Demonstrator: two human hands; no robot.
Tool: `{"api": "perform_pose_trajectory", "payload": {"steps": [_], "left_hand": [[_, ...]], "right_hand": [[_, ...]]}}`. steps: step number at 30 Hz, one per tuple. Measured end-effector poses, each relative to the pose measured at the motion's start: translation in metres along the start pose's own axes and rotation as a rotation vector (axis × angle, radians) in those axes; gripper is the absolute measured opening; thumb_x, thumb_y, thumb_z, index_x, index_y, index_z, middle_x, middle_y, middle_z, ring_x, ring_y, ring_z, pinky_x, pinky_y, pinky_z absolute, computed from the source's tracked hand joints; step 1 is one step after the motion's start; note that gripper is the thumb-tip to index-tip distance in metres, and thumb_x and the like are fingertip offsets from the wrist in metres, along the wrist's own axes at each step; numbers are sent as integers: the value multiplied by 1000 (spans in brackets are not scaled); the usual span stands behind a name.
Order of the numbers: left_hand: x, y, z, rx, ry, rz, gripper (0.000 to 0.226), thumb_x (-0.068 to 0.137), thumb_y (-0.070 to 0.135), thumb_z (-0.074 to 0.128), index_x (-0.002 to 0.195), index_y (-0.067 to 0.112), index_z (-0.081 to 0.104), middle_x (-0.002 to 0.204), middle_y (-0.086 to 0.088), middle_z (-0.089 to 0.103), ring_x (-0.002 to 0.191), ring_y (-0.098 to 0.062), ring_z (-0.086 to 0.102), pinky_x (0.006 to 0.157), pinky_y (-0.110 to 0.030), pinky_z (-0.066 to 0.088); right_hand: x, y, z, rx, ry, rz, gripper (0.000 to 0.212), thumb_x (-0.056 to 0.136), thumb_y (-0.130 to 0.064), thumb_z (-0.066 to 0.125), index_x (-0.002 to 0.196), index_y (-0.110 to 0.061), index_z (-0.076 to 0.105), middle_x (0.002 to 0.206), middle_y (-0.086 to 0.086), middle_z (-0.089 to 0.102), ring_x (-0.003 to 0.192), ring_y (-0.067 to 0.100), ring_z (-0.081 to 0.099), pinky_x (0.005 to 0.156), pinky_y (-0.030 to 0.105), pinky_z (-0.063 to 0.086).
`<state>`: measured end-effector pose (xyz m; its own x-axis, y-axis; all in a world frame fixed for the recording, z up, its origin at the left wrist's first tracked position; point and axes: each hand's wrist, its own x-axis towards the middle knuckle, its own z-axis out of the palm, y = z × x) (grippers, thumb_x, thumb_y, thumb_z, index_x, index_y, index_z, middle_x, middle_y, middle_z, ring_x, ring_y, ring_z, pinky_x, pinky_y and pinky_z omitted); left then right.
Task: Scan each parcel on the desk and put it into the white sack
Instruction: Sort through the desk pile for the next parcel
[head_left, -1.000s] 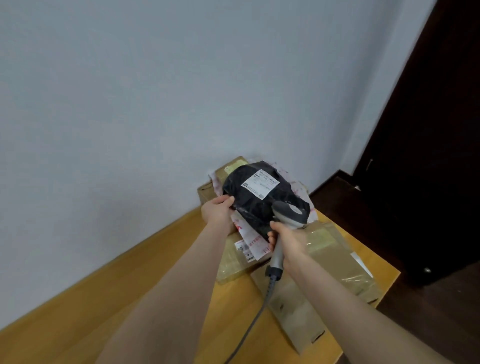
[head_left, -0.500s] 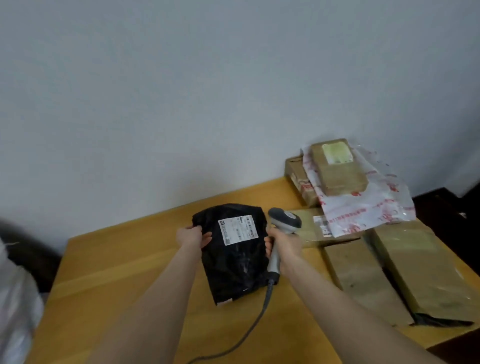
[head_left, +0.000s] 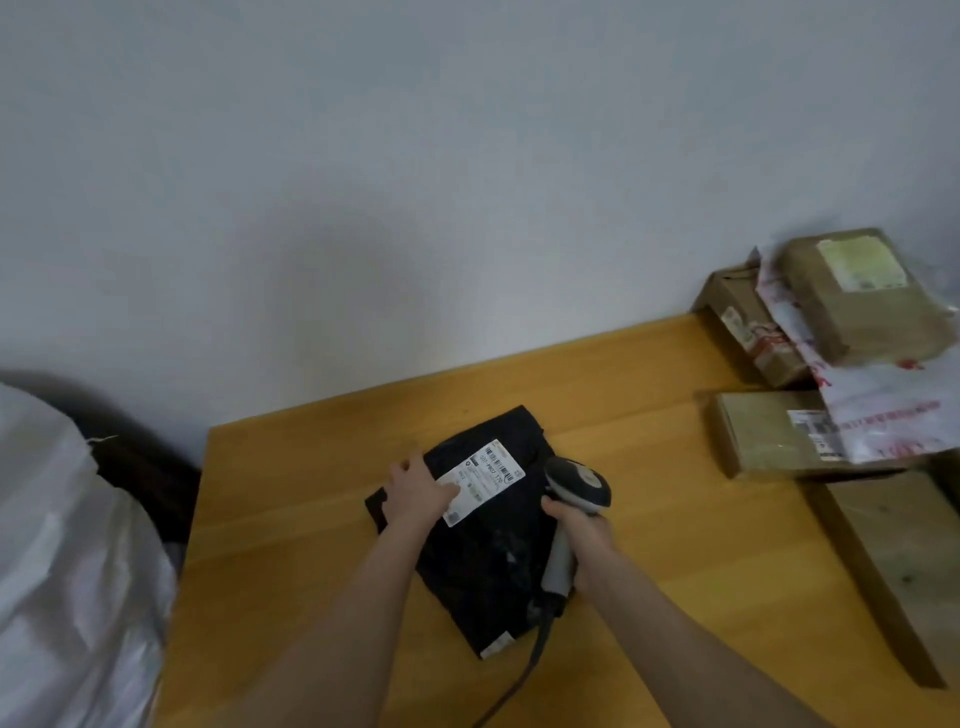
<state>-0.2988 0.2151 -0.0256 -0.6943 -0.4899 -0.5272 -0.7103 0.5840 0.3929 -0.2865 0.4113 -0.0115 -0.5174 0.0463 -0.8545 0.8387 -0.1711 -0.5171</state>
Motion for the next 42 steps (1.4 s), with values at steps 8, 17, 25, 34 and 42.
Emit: {"api": "perform_pose_trajectory", "payload": {"steps": [8,17,25,34,42], "left_hand": [[35,-16,18,-43,-132,-9,87,73,46,76,142,17,30,144,-12,34,132,-33,35,106,-47,37],[15,-18,-9,-540,-257,-32,24,86,10,69,107,-2,66,105,-18,69,79,-23,65,64,-28,53],[-32,-5,-70,-821,-176,-52,30,89,7,65,116,-4,61,103,-18,69,92,-30,68,84,-45,56],[-91,-6,-118,-988,-290,115,53,90,-1,58,138,15,44,113,-10,66,100,-30,66,81,-45,56],[-117,-8,-143,-830,-501,266,35,91,2,57,123,16,58,114,-9,68,104,-25,66,82,-35,56]], "right_hand": [[19,15,25,36,-9,-16,37,80,-18,78,112,-4,65,109,13,68,100,31,64,92,47,52],[-3,5,23,87,-25,-104,30,82,-15,75,108,-4,67,106,13,69,97,29,64,81,40,52],[-60,-32,36,95,-160,-226,12,85,-15,72,94,-9,67,95,9,68,86,24,63,66,34,48],[-110,-54,46,128,-297,-316,22,82,-15,75,100,-6,66,94,12,67,81,25,62,66,36,52],[-119,-63,56,124,-313,-353,10,82,-4,73,89,-2,66,77,9,71,68,17,66,57,29,51]]}}
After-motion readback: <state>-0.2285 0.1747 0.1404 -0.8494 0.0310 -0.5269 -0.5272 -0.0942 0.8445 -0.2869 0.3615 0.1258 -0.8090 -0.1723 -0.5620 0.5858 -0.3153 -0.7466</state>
